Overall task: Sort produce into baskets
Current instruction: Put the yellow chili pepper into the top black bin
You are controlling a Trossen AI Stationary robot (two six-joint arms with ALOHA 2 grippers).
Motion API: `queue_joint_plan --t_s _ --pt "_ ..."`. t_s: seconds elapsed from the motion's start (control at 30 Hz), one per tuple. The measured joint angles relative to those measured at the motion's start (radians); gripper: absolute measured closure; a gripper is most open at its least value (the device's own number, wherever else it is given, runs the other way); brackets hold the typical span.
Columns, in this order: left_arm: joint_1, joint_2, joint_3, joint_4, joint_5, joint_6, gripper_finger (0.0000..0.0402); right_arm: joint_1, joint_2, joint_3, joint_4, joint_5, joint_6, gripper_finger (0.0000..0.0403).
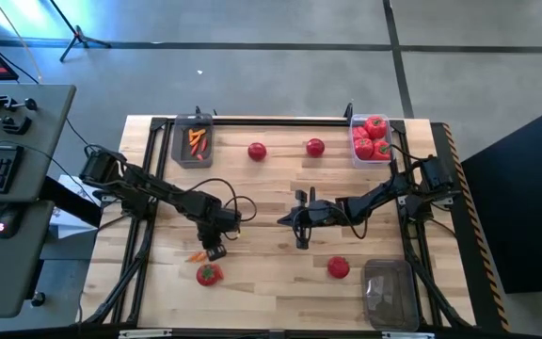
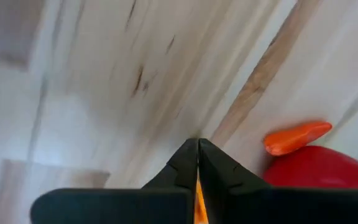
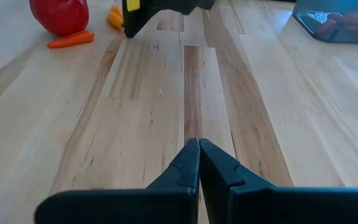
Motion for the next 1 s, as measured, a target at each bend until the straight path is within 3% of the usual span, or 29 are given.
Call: queue_joint_plan --t_s 0.3,0.4,0.67,0.83,1.0 --pt "-0.035 -0.067 0.130 -0.200 -0.070 0.100 0.0401 0.000 0.000 0.000 -0.006 0.000 0.000 0.0403" --pt "-0.093 -0.132 0.133 -0.240 -0.084 0.028 0.0401 0.000 0.000 0.000 -0.014 0.000 -0.010 0.0403" --pt "-0.265 -0.278 0.133 -0.312 -0.297 -0.201 0.0401 0.000 0.000 0.000 -0.014 0.000 -0.015 0.0403" --pt "-0.352 -0.281 0.133 -0.310 -0.354 -0.288 0.0396 0.000 0.000 0.000 -0.014 0.000 -0.009 0.0403" --pt "-0.420 -0.222 0.133 -0.320 -0.454 -0.166 0.0357 0.000 0.000 0.000 -0.014 0.000 -0.008 0.0403"
